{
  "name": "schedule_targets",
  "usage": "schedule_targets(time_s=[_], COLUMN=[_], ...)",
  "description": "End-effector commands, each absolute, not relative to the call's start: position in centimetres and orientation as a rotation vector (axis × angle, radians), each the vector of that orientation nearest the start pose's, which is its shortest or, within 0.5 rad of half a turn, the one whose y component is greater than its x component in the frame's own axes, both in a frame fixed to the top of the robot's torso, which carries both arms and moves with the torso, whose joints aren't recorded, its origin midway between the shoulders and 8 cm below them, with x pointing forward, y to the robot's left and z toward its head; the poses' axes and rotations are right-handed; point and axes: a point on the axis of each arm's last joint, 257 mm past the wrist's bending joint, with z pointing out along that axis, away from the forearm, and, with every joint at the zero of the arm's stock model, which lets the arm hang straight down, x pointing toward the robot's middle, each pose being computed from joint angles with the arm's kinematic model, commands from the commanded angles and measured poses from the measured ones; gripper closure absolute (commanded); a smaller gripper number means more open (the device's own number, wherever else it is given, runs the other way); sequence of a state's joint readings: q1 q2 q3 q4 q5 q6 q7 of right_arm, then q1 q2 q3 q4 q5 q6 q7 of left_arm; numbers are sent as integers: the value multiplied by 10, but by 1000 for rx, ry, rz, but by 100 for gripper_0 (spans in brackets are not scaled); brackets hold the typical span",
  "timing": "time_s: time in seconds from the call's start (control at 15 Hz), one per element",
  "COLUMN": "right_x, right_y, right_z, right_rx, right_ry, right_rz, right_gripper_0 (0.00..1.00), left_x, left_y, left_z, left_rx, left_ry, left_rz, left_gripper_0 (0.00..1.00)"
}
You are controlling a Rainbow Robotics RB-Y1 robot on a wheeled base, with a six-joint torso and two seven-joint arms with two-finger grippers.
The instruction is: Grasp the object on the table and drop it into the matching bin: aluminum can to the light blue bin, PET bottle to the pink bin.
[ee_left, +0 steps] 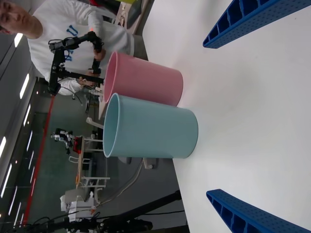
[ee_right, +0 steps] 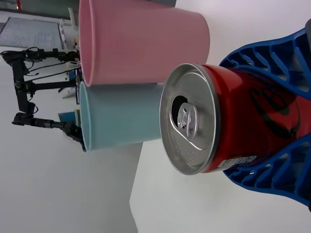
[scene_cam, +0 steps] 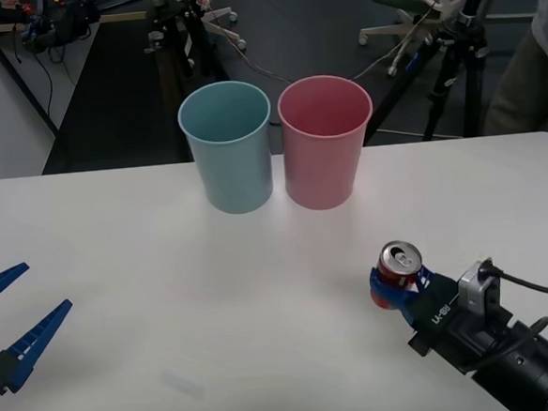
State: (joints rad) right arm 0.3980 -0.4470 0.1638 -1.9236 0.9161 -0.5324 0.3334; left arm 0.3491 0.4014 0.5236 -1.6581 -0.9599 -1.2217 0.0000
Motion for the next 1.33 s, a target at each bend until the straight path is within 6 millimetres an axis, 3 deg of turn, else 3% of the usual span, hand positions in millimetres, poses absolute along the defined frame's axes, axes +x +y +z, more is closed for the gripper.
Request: schedule_targets(time_s=[0.07, 0.33, 0.53, 1.07, 1.33], right_x=[376, 382, 399, 460, 505], right_y=[-133, -113, -101, -49, -24], right_z=[-173, -130, -106, -30, -5], right_rx=[-499, -440, -395, -403, -406], right_ry=[1447, 1439, 1440, 1375, 1354], right_rz=[545, 653, 677, 659, 612], right_gripper_0=[100, 100, 100, 100, 100], left_x=[342, 342, 342, 342, 342], left_y=[330, 330, 330, 330, 330], left_z=[-169, -169, -169, -169, -169], left_rx=[465, 465, 465, 465, 465], left_ry=[1441, 1441, 1441, 1441, 1441], left_rz=[-567, -567, -567, -567, -567], left_gripper_0=[0, 0, 0, 0, 0])
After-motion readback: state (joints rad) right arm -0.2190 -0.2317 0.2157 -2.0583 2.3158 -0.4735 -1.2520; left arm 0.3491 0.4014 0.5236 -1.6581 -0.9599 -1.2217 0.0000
